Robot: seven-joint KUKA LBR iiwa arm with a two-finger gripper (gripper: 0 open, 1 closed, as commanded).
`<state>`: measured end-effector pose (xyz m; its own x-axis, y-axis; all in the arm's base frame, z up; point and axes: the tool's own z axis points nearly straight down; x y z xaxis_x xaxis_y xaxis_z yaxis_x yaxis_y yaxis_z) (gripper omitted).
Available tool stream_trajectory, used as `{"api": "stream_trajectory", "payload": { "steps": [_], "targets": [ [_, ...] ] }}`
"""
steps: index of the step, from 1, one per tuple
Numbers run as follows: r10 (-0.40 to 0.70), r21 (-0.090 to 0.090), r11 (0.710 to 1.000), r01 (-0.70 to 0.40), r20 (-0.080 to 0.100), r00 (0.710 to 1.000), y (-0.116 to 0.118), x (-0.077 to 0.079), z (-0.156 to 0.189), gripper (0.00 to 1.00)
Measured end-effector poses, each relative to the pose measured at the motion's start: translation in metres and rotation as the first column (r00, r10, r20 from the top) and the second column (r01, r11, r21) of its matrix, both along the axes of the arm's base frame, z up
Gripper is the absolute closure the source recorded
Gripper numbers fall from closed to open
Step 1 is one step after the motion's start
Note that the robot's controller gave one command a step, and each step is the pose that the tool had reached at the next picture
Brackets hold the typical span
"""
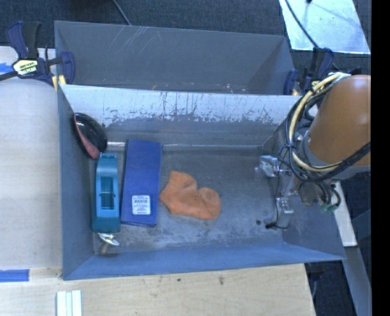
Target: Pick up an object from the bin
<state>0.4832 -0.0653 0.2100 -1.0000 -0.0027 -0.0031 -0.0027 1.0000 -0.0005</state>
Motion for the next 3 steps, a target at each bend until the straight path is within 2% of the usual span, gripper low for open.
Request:
{"api": "stream_trajectory", "payload": {
  "steps": [1,2,3],
  "targets": [
    [0.0,0.0,1.0,0.0,0.0,1.0,0.0,0.0,0.0,0.0],
    [0.049,-0.002,0.999,-0.049,0.007,0.999,0.027,0.025,-0.043,0.0],
    [0.059,0.0,0.998,-0.059,0.0,0.998,0.062,0.043,-0.09,0.0]
  ]
}}
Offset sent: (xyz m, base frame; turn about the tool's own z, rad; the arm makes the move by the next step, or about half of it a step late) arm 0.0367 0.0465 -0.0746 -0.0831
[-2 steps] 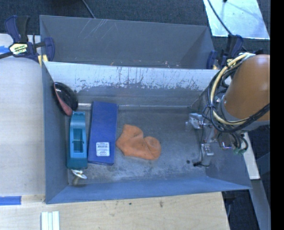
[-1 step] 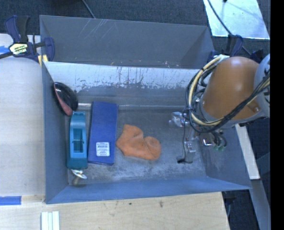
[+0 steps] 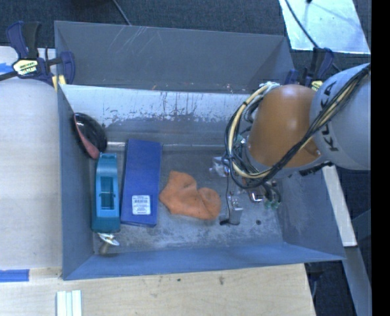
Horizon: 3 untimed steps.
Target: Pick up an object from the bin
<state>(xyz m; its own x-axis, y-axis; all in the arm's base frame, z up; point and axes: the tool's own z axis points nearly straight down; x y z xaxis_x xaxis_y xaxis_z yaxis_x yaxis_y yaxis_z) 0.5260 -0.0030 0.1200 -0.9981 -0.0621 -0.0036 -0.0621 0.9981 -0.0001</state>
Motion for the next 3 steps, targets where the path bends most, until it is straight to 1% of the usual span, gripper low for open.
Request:
{"api": "stream_trajectory", "payload": {
  "steps": [1,2,3],
  "targets": [
    [0.0,0.0,1.0,0.0,-0.002,1.0,0.043,-0.008,-0.022,0.0],
    [0.005,0.0,1.0,-0.005,0.004,1.0,0.042,0.022,-0.049,1.0],
    [0.005,0.0,1.0,-0.005,0.004,1.0,0.042,0.022,-0.049,1.0]
  ]
}}
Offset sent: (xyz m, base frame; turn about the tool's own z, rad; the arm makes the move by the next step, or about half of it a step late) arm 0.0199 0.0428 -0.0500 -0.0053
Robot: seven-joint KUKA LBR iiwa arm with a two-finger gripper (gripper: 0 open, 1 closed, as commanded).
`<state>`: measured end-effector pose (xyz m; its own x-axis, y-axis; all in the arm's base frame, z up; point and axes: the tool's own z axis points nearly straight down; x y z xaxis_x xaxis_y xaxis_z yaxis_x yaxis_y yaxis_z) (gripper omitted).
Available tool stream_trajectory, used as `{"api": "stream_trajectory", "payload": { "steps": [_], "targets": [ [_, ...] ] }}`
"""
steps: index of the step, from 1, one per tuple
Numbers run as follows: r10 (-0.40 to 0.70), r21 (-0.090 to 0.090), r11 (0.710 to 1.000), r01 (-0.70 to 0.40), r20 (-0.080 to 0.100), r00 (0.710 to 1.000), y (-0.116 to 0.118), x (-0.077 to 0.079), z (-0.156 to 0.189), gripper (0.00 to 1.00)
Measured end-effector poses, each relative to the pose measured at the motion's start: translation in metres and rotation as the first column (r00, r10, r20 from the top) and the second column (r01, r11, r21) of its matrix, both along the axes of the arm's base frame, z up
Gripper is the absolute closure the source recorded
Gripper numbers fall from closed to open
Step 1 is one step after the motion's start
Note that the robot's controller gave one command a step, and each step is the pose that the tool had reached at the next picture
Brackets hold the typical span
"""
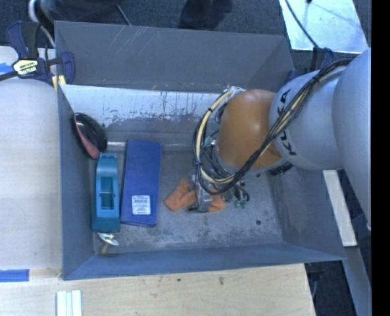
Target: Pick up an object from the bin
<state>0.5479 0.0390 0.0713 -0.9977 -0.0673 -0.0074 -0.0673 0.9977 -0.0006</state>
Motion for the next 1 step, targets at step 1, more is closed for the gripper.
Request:
{"api": "stream_trajectory", "payload": {
  "steps": [1],
  "targets": [
    [0.004,0.001,1.0,-0.004,0.004,1.0,0.0103,0.0225,0.1822,1.0]
  ]
}}
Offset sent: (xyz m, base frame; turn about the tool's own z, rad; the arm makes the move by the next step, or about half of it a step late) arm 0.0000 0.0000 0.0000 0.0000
